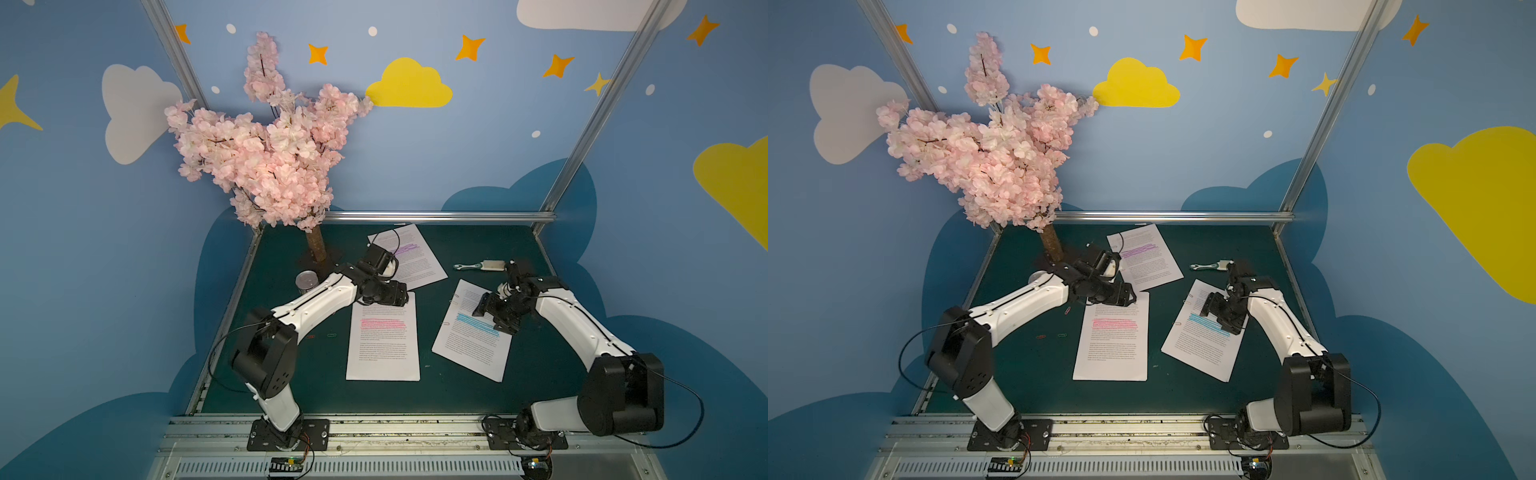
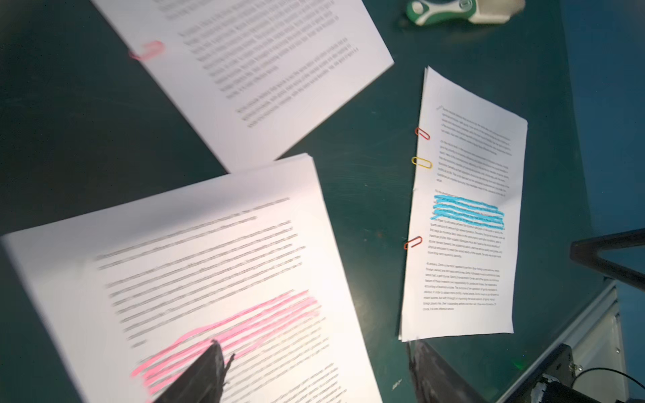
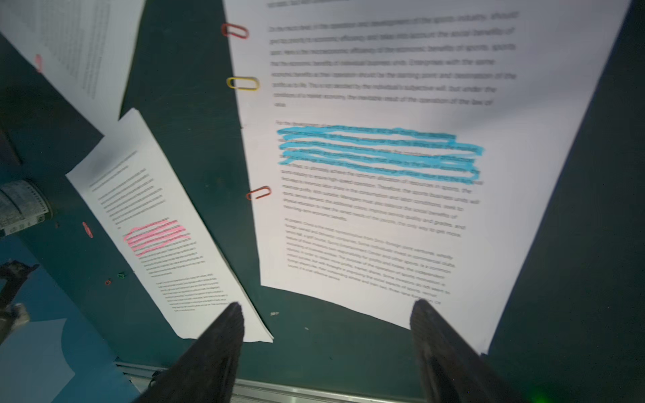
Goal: Unclip the paperclips from the documents
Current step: Place the document at the center of the board, then pick up the document from the center of the board.
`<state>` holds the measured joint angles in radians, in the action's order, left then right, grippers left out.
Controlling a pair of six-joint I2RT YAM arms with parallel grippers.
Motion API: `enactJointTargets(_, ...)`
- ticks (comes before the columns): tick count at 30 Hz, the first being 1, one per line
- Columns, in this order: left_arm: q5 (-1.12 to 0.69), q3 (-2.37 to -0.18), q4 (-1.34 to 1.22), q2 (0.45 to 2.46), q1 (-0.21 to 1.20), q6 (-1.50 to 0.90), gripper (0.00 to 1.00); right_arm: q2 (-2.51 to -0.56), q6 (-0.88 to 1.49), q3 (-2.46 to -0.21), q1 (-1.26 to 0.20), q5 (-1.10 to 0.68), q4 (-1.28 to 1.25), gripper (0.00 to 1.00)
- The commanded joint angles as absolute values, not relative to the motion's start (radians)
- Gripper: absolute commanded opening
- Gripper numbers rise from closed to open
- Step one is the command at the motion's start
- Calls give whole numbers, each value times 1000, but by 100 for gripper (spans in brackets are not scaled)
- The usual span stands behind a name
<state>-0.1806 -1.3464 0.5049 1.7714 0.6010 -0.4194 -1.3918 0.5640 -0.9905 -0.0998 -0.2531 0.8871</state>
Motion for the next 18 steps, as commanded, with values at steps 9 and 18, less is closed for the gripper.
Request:
enactJointTargets(9, -328, -1579, 304, 2107, 775, -509, 85, -1252, 388, -799, 211, -409, 883, 82)
enactJointTargets(18, -276, -1676, 310, 2261, 833, -486, 85, -1305, 404, -692, 295, -540, 749, 82)
